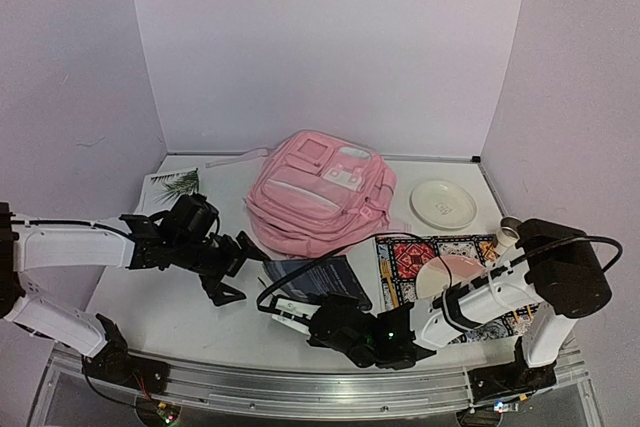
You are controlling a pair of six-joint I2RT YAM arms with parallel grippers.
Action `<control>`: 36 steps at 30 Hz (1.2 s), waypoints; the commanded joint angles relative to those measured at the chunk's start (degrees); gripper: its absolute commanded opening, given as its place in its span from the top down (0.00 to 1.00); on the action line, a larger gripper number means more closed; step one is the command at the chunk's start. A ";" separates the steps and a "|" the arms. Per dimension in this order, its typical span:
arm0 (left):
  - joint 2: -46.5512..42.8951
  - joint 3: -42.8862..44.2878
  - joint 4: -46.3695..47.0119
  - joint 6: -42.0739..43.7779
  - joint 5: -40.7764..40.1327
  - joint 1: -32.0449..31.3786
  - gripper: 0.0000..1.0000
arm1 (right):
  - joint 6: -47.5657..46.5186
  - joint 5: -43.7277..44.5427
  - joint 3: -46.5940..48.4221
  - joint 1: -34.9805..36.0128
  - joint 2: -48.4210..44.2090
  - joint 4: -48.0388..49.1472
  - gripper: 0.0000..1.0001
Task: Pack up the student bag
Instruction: Pass from the right arm to the left
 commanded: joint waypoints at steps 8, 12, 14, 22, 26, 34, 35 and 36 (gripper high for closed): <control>9.39 2.67 13.36 -2.98 0.80 -1.42 0.12 | 1.84 -0.70 1.94 0.07 -2.84 4.52 1.00; 12.37 0.77 20.92 -7.03 0.92 -2.02 0.20 | 1.63 -0.73 2.49 0.07 -2.36 4.55 1.00; 13.85 1.40 22.27 -7.35 1.01 -2.42 0.24 | 1.62 -0.81 2.72 0.07 -2.23 4.59 1.00; 13.89 2.52 22.51 -5.81 0.31 -2.72 0.56 | 0.91 -1.29 3.41 0.07 -2.64 4.45 1.00; 10.14 1.00 22.44 -4.77 -1.06 -2.72 0.74 | 0.99 -2.31 3.82 0.08 -4.37 3.48 1.00; -0.44 -1.79 21.81 -2.63 -6.70 -2.68 0.99 | 3.50 -4.92 6.63 0.02 -8.36 -4.85 0.74; -1.96 -1.73 21.63 -1.84 -7.38 -2.57 1.00 | 3.41 -4.69 7.15 -0.02 -9.13 -5.89 0.70; -2.88 -1.64 21.46 -1.14 -7.93 -2.37 1.00 | 3.12 -4.87 7.47 -0.04 -9.69 -6.65 0.66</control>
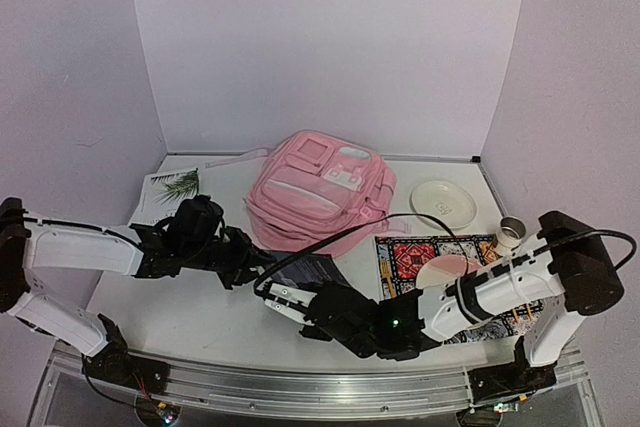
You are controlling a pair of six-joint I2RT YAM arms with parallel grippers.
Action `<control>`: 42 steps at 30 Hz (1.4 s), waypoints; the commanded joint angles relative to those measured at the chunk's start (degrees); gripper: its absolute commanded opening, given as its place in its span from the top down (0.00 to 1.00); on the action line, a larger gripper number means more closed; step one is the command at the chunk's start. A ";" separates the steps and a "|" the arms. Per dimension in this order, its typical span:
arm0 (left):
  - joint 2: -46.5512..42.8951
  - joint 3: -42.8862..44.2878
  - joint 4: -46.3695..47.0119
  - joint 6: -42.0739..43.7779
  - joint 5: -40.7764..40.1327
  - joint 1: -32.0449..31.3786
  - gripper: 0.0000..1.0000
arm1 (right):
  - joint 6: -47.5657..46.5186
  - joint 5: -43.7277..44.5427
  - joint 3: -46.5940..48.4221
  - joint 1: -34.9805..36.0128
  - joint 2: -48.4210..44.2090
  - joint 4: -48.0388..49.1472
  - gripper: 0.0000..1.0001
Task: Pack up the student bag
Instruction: Pass from the right arm to the left, then grab the largest pocket of the student bag.
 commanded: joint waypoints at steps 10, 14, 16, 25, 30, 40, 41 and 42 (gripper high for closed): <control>-13.73 4.21 1.49 13.09 -3.64 8.29 1.00 | 2.47 -5.36 8.64 -1.97 -9.96 -12.73 0.38; -14.87 5.20 1.21 17.42 -0.88 14.99 1.00 | 3.95 -8.26 10.31 -5.20 -11.00 -15.66 0.32; -14.65 5.57 2.00 18.14 1.85 18.98 1.00 | 4.85 -10.71 11.53 -7.49 -11.26 -17.67 0.32; -12.31 10.23 4.48 20.70 12.64 30.40 1.00 | 9.60 -20.71 17.36 -17.97 -7.40 -22.70 0.31; -11.69 10.51 5.19 22.20 17.09 37.37 1.00 | 14.66 -25.39 22.97 -23.23 -0.98 -24.84 0.34; -8.65 10.92 6.53 25.06 24.26 48.05 1.00 | 16.61 -30.18 39.30 -27.23 16.69 -31.82 0.47; -8.41 10.96 6.52 25.38 24.54 48.78 1.00 | 16.60 -30.13 40.85 -27.41 18.35 -32.36 0.48; -8.16 10.98 6.51 25.64 24.75 49.21 1.00 | 16.64 -30.14 42.39 -27.54 19.80 -32.76 0.49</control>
